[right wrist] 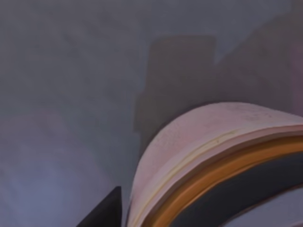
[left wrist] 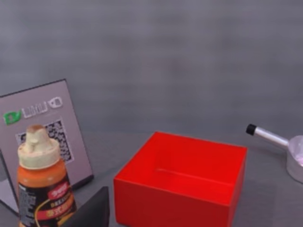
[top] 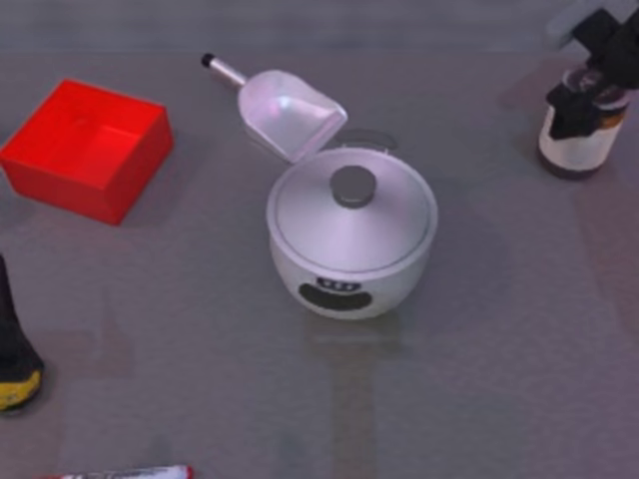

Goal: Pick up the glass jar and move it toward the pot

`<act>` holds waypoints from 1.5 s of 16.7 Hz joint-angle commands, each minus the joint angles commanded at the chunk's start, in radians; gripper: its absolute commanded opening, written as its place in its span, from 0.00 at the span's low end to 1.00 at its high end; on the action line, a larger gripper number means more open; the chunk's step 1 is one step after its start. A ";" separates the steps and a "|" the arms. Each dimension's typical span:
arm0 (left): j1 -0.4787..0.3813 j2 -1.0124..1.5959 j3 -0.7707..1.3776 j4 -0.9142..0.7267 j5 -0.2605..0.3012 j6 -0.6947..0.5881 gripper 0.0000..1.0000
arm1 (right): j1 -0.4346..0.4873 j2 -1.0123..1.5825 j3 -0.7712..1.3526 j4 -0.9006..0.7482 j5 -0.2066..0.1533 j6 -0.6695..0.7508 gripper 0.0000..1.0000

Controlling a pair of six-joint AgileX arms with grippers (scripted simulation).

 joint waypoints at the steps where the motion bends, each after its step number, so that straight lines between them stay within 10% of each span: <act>1: 0.000 0.000 0.000 0.000 0.000 0.000 1.00 | 0.000 0.000 0.000 0.000 0.000 0.000 0.00; 25: 0.000 0.000 0.000 0.000 0.000 0.000 1.00 | 0.011 -0.609 -0.694 0.084 -0.008 0.002 0.00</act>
